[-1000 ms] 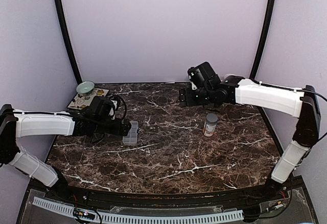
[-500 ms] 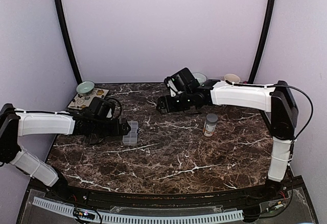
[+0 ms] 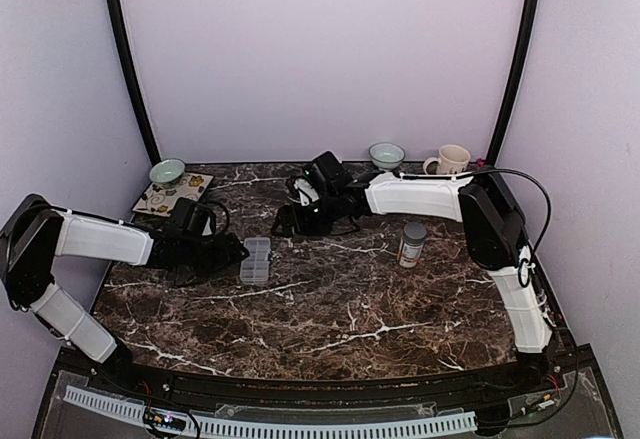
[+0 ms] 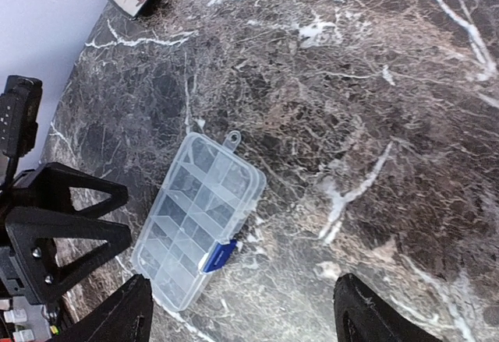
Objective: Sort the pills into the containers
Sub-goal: Pick up the pill container from the center of the board.
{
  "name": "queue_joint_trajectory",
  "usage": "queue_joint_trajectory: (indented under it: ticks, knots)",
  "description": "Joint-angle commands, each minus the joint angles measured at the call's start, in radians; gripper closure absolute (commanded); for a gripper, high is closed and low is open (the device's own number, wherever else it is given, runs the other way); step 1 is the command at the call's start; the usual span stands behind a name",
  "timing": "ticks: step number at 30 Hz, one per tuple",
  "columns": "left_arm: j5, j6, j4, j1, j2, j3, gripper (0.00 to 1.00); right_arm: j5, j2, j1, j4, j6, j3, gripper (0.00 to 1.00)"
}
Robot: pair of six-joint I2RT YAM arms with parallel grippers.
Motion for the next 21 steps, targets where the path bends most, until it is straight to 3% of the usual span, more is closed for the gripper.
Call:
queue_joint_trajectory:
  ticks: [1,21]
  knots:
    - [0.065,-0.037,0.084,0.011,0.018,-0.021,0.28,-0.123,0.036,0.01,0.056,0.06,0.046,0.2]
    - [0.208,-0.024,0.184,0.037,0.157,-0.014,0.52,-0.256,0.12,0.012,0.104,0.143,0.04,0.24]
